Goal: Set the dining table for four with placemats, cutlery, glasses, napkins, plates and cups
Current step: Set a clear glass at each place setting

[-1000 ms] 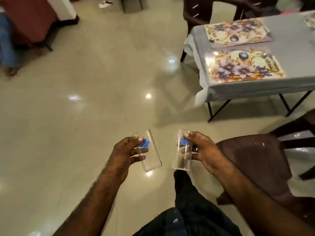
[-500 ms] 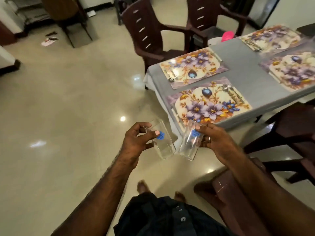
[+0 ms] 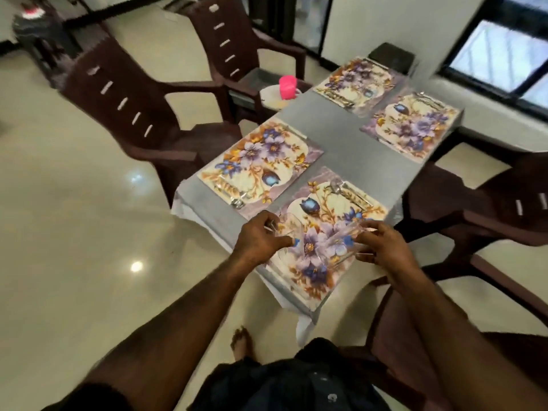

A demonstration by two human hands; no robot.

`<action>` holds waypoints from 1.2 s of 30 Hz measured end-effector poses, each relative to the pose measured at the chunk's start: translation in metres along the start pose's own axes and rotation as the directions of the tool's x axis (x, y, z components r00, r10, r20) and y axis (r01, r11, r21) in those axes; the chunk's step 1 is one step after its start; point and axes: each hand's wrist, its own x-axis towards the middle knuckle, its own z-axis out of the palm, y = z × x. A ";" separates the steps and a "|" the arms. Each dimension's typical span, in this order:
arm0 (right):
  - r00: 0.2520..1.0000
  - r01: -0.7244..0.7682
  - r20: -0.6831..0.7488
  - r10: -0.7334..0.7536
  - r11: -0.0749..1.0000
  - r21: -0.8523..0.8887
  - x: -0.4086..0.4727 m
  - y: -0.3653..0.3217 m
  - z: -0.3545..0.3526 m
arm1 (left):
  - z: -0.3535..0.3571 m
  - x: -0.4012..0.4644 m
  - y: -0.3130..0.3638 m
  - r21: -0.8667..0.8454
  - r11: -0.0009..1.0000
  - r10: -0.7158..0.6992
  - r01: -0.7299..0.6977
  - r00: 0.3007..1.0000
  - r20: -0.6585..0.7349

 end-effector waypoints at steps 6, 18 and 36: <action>0.980 0.140 -0.082 -0.184 0.915 -0.379 0.077 -0.055 0.004 | 0.024 0.067 0.005 0.116 0.991 0.051 -0.059 0.996 0.071; 0.796 0.581 0.555 -0.242 0.049 -0.812 0.251 -0.177 0.045 | 0.062 0.151 0.036 0.115 0.993 -0.029 0.035 0.998 -0.057; 0.685 0.677 0.715 -0.139 -0.242 -0.695 0.339 -0.158 0.030 | 0.073 0.173 0.073 0.103 0.978 -0.160 0.182 0.968 -0.193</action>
